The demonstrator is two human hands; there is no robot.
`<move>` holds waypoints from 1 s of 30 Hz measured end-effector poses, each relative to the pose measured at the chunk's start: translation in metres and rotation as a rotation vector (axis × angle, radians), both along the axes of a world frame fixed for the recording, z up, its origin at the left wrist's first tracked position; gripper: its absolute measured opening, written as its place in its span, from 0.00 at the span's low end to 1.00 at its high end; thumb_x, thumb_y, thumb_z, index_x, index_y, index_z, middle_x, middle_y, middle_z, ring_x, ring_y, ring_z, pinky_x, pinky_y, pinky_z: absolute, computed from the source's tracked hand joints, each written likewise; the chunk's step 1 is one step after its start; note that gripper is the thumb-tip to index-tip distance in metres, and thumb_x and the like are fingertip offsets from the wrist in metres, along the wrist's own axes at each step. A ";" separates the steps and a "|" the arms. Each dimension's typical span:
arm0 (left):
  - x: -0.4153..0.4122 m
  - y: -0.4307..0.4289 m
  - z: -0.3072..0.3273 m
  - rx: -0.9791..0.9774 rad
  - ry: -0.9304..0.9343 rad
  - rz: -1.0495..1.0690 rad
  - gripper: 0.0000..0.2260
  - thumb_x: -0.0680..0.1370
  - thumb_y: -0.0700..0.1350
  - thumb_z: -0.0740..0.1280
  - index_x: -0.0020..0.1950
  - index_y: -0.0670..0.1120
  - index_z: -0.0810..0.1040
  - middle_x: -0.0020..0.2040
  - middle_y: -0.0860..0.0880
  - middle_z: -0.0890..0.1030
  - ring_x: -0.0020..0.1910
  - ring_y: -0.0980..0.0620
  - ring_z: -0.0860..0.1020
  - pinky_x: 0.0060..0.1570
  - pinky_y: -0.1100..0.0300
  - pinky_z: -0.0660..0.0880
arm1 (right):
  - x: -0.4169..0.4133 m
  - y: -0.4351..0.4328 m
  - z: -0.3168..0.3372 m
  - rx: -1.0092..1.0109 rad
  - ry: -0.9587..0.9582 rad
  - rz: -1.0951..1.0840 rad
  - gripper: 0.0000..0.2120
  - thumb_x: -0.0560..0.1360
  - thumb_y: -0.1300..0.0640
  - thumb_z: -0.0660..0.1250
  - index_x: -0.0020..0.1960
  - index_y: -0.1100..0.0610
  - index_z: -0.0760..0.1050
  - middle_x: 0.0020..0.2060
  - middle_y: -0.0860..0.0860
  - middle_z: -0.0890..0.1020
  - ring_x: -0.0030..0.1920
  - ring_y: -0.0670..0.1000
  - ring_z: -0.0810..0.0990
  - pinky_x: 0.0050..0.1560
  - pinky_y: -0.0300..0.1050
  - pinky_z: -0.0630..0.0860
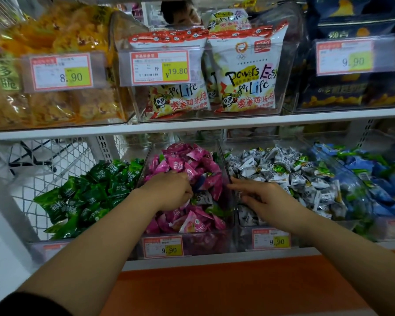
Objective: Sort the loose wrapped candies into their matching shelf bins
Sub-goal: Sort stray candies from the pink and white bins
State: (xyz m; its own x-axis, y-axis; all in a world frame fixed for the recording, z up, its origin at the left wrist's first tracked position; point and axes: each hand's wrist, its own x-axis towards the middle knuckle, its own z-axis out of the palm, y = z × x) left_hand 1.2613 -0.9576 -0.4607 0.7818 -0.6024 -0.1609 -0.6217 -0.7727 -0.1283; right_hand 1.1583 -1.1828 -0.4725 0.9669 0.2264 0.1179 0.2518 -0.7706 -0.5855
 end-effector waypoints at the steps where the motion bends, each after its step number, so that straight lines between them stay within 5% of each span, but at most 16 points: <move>1: -0.001 0.002 0.000 -0.022 0.001 0.015 0.14 0.82 0.51 0.57 0.58 0.50 0.80 0.55 0.51 0.75 0.53 0.48 0.71 0.50 0.51 0.72 | 0.000 0.000 0.000 -0.001 0.000 -0.001 0.21 0.81 0.65 0.56 0.70 0.50 0.68 0.74 0.44 0.62 0.31 0.22 0.67 0.35 0.24 0.68; 3: -0.004 0.002 0.002 -0.023 0.006 0.034 0.13 0.81 0.50 0.58 0.52 0.49 0.82 0.50 0.50 0.79 0.49 0.49 0.73 0.46 0.54 0.70 | -0.001 0.000 0.000 -0.002 -0.002 0.000 0.21 0.81 0.65 0.56 0.70 0.49 0.68 0.74 0.43 0.62 0.31 0.23 0.68 0.34 0.26 0.69; 5: -0.009 -0.002 0.007 -0.053 0.048 0.042 0.12 0.81 0.48 0.59 0.57 0.52 0.81 0.54 0.53 0.81 0.51 0.52 0.75 0.51 0.56 0.70 | -0.001 0.001 0.000 0.002 -0.004 0.005 0.21 0.81 0.65 0.56 0.70 0.49 0.67 0.74 0.44 0.62 0.31 0.22 0.68 0.35 0.25 0.68; 11: -0.011 -0.015 0.019 -0.513 0.099 0.049 0.13 0.80 0.46 0.62 0.65 0.52 0.76 0.63 0.53 0.77 0.59 0.54 0.75 0.56 0.61 0.71 | 0.002 0.000 -0.002 0.020 -0.015 0.007 0.21 0.81 0.66 0.57 0.70 0.48 0.69 0.73 0.43 0.63 0.37 0.26 0.71 0.35 0.23 0.67; 17: -0.005 -0.026 -0.005 -0.197 0.075 -0.069 0.15 0.80 0.53 0.60 0.66 0.57 0.74 0.73 0.58 0.64 0.71 0.53 0.63 0.71 0.45 0.54 | 0.002 0.000 -0.002 0.031 -0.022 0.006 0.21 0.81 0.66 0.57 0.69 0.49 0.69 0.73 0.44 0.64 0.30 0.23 0.67 0.34 0.24 0.68; 23: -0.010 -0.008 -0.004 -0.252 0.135 -0.038 0.13 0.81 0.47 0.61 0.64 0.53 0.77 0.61 0.56 0.78 0.52 0.57 0.76 0.55 0.61 0.71 | 0.002 0.000 -0.002 0.011 -0.030 0.020 0.21 0.81 0.66 0.56 0.70 0.49 0.69 0.73 0.44 0.63 0.30 0.22 0.67 0.34 0.23 0.67; 25: -0.018 -0.002 -0.008 -0.280 0.155 -0.034 0.13 0.81 0.46 0.60 0.64 0.52 0.77 0.61 0.55 0.78 0.55 0.57 0.76 0.56 0.62 0.71 | 0.002 0.000 -0.001 0.000 -0.041 0.026 0.21 0.81 0.66 0.56 0.70 0.50 0.69 0.73 0.44 0.63 0.32 0.22 0.68 0.34 0.24 0.68; 27: -0.024 0.004 -0.011 -0.352 0.157 -0.027 0.13 0.81 0.46 0.60 0.64 0.52 0.77 0.62 0.55 0.78 0.55 0.58 0.76 0.56 0.63 0.72 | 0.003 0.001 0.002 -0.027 -0.055 0.034 0.20 0.81 0.65 0.57 0.69 0.49 0.70 0.72 0.43 0.64 0.44 0.25 0.73 0.39 0.22 0.69; 30: -0.031 0.014 -0.009 -0.507 0.166 0.024 0.13 0.81 0.45 0.60 0.64 0.53 0.77 0.58 0.56 0.79 0.49 0.62 0.76 0.48 0.68 0.72 | 0.011 0.005 0.007 -0.106 -0.128 -0.006 0.16 0.80 0.61 0.60 0.65 0.51 0.74 0.69 0.45 0.70 0.67 0.44 0.69 0.62 0.28 0.65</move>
